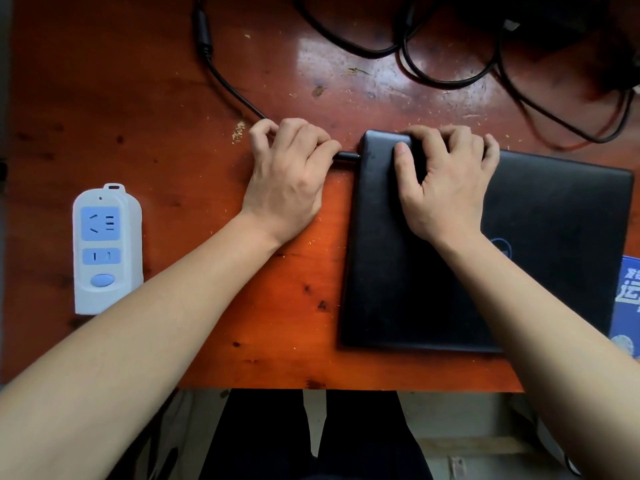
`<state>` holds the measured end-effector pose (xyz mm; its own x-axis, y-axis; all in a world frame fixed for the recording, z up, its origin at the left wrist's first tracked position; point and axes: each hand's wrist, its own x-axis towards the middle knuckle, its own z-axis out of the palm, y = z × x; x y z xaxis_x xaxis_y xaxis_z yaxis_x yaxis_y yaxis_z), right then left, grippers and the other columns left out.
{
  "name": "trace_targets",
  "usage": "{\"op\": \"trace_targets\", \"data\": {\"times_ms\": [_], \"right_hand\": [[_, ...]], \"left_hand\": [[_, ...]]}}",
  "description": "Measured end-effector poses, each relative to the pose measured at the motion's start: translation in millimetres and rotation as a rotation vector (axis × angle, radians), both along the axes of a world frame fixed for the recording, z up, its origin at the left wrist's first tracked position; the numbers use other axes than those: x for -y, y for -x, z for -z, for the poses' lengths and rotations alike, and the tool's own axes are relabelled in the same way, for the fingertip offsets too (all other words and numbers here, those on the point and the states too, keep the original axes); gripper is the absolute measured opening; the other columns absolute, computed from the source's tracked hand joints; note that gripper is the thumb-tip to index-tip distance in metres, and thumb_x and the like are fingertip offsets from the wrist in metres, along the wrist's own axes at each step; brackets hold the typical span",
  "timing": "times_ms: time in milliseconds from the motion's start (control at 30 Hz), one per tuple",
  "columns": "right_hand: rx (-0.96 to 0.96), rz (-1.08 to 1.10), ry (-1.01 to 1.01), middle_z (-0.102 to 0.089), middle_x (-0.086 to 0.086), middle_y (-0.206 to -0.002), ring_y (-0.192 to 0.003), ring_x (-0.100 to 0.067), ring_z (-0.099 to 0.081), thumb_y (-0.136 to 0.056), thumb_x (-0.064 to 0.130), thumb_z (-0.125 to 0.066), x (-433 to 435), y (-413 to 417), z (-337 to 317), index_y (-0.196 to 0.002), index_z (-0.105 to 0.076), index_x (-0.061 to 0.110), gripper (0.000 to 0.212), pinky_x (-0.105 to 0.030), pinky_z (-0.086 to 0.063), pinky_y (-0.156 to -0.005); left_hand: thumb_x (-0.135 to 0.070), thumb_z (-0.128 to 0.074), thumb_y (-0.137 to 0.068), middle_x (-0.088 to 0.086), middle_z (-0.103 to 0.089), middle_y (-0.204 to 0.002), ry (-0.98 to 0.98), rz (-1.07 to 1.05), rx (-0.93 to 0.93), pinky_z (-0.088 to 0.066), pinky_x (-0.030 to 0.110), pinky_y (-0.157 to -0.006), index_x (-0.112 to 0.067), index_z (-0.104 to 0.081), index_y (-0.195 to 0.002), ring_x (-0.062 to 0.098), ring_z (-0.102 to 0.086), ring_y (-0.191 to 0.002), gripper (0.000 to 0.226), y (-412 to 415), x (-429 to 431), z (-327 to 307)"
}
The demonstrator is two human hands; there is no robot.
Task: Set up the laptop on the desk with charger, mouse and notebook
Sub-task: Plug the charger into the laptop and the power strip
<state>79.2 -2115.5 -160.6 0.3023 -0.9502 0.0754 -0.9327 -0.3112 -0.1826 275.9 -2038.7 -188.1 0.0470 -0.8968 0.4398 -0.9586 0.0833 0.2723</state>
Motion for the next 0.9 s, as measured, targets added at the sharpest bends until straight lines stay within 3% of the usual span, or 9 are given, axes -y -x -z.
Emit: {"op": "trace_targets", "data": {"times_ms": [267,500,733,900], "right_hand": [[-0.017,-0.002,0.008,-0.055,-0.008,-0.114,-0.116,-0.026,-0.05,-0.1,0.052,-0.04,-0.6,-1.2,0.6,-0.125,-0.063,0.026,0.043,-0.055,-0.018,-0.118],[0.001,-0.004,0.022,-0.056,-0.007,-0.113,-0.115,-0.025,-0.05,-0.1,0.051,-0.041,-0.5,-1.3,0.4,-0.124,-0.064,0.026,0.042,-0.054,-0.018,-0.118],[-0.001,-0.003,0.025,-0.056,-0.007,-0.113,-0.115,-0.025,-0.051,-0.099,0.051,-0.041,-0.2,-1.1,2.0,-0.124,-0.064,0.026,0.042,-0.055,-0.019,-0.117],[-0.023,-0.003,0.019,-0.056,-0.007,-0.114,-0.116,-0.027,-0.051,-0.098,0.051,-0.039,-0.8,-2.8,1.0,-0.124,-0.063,0.026,0.043,-0.055,-0.018,-0.118]], "left_hand": [[-0.007,-0.068,-0.09,-0.006,-0.072,-0.103,-0.031,0.051,-0.01,-0.032,0.042,-0.087,-0.017,-0.075,-0.106,0.027,-0.061,-0.096,0.02,-4.1,2.5,-3.0],[-0.03,-0.057,-0.087,0.008,-0.063,-0.11,-0.15,-0.041,-0.007,-0.027,0.045,-0.097,-0.009,-0.065,-0.106,0.029,-0.054,-0.11,0.03,3.3,4.2,-3.2],[-0.019,-0.06,-0.098,0.0,-0.07,-0.103,-0.017,0.033,0.014,-0.03,0.044,-0.092,-0.011,-0.072,-0.096,0.03,-0.062,-0.101,0.015,0.1,2.7,-3.1],[-0.025,-0.06,-0.1,-0.005,-0.072,-0.107,-0.014,0.049,0.034,-0.032,0.042,-0.09,-0.015,-0.075,-0.098,0.028,-0.065,-0.1,0.018,-2.5,4.3,-4.5]]}}
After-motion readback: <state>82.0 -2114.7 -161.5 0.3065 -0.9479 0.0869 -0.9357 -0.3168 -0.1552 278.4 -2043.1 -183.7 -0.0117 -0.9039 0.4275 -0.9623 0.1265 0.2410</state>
